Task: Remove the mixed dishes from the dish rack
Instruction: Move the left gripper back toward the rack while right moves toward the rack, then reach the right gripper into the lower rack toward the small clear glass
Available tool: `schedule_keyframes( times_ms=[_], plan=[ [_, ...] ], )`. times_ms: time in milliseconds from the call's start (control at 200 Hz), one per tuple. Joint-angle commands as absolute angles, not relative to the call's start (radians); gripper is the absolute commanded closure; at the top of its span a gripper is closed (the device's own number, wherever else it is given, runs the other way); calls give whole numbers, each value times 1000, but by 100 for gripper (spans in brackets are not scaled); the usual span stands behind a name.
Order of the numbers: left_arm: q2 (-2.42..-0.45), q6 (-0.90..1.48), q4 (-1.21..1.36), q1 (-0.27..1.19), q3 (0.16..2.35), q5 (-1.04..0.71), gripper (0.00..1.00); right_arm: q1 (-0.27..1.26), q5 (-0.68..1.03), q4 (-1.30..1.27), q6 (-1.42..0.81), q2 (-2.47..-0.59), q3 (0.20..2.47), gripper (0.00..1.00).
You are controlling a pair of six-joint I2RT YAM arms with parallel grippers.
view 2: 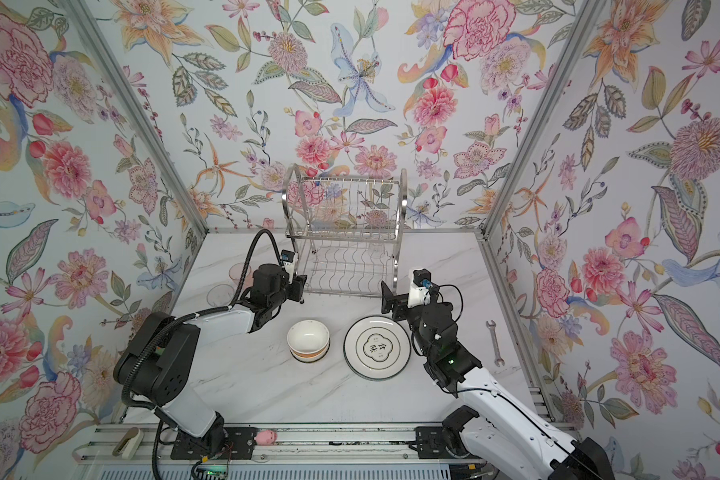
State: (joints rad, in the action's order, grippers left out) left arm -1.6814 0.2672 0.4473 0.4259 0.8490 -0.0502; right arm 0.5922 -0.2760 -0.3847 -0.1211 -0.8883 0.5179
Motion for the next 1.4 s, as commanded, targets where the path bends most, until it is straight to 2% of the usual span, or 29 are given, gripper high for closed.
schedule_keyframes(
  times_ms=[0, 475, 671, 1096, 1396],
  plan=[
    [-1696, 323, 498, 464, 849, 0, 60, 596, -275, -378, -122, -901, 554, 1],
    [-1661, 439, 508, 551, 812, 132, 75, 594, -256, -366, -72, -917, 543, 1],
    [-1673, 516, 491, 579, 800, 179, 76, 618, -191, -552, 1, -975, 436, 1],
    [-1662, 545, 513, 594, 773, 176, 78, 675, -264, -1135, 126, -1402, 410, 1],
    [-1656, 537, 544, 594, 762, 161, 83, 657, -298, -1247, 155, -1621, 521, 1]
  ],
)
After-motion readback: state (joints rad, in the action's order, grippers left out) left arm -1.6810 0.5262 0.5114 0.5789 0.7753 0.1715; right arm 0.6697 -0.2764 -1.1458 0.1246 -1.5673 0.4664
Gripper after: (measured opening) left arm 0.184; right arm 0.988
